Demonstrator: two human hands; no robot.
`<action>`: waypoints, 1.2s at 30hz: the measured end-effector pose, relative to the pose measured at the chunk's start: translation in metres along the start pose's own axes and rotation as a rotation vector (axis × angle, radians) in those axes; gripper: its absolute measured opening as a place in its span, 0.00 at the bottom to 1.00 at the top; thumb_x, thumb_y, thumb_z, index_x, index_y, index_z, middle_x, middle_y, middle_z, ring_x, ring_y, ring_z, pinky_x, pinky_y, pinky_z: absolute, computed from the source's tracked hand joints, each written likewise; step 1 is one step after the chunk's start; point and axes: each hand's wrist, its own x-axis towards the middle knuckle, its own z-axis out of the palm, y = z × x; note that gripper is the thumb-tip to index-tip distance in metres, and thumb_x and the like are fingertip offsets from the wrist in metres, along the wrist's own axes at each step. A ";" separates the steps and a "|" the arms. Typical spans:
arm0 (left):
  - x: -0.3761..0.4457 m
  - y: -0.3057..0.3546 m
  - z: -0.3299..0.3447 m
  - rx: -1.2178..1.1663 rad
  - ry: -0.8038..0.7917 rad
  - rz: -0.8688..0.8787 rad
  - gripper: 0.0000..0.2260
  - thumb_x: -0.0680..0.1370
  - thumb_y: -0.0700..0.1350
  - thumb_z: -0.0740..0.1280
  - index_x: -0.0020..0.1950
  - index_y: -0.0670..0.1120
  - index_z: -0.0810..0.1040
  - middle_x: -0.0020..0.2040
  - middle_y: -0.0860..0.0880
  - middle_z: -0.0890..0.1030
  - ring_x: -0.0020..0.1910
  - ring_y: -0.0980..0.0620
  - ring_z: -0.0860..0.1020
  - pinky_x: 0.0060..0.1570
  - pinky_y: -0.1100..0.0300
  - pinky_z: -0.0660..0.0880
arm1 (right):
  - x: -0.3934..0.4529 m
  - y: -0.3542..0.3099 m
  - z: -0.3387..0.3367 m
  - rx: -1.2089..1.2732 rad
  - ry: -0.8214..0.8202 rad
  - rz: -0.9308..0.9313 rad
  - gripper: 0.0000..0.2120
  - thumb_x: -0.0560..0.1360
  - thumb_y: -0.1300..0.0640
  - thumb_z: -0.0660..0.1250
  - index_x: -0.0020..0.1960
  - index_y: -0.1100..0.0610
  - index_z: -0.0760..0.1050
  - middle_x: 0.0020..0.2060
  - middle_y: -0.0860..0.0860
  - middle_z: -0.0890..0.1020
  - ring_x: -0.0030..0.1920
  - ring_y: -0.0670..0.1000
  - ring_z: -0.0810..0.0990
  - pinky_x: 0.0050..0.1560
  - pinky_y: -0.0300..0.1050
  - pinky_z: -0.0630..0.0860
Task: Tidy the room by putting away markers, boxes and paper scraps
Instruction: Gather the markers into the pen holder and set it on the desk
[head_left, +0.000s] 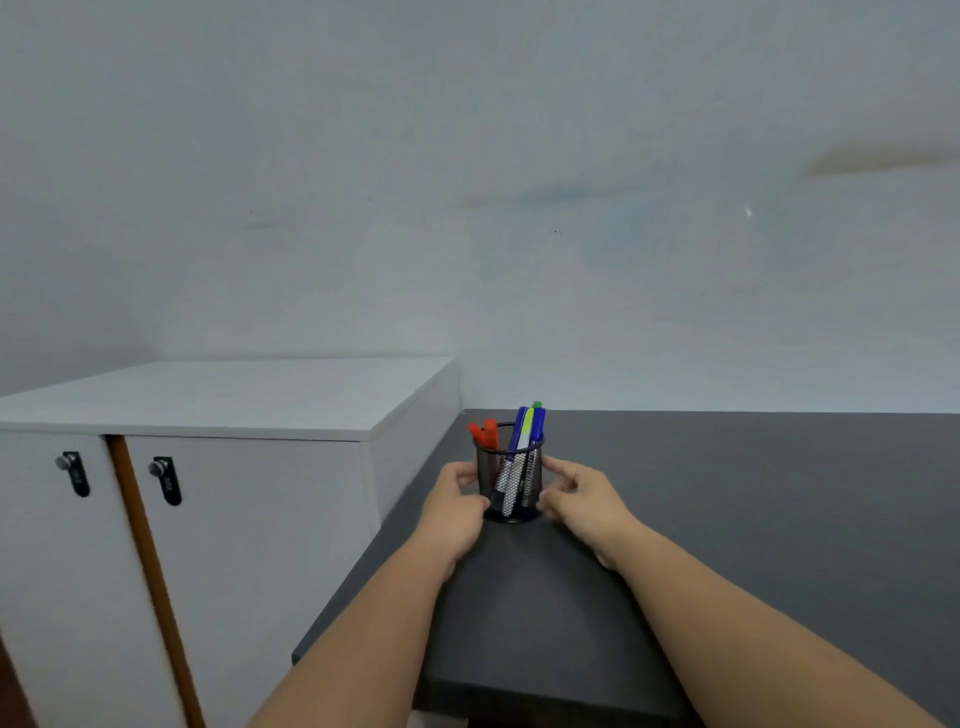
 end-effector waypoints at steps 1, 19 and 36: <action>0.012 -0.003 0.004 -0.021 0.006 -0.006 0.18 0.72 0.33 0.64 0.55 0.54 0.75 0.57 0.51 0.80 0.56 0.50 0.79 0.62 0.49 0.74 | 0.012 0.002 -0.001 0.010 -0.002 0.007 0.30 0.72 0.70 0.63 0.73 0.56 0.68 0.33 0.53 0.79 0.35 0.49 0.77 0.46 0.45 0.75; 0.182 -0.011 0.044 0.176 -0.149 0.061 0.26 0.77 0.31 0.60 0.75 0.43 0.67 0.69 0.47 0.74 0.68 0.52 0.72 0.72 0.57 0.65 | 0.187 0.027 -0.003 0.029 0.010 0.069 0.22 0.79 0.67 0.58 0.73 0.60 0.68 0.37 0.50 0.75 0.32 0.45 0.70 0.33 0.35 0.71; 0.279 -0.028 0.045 1.107 -0.181 0.236 0.36 0.71 0.64 0.53 0.78 0.54 0.59 0.76 0.45 0.66 0.75 0.40 0.63 0.72 0.44 0.62 | 0.274 0.031 -0.004 0.091 -0.120 0.129 0.26 0.79 0.67 0.55 0.76 0.54 0.60 0.62 0.59 0.76 0.37 0.49 0.74 0.40 0.40 0.75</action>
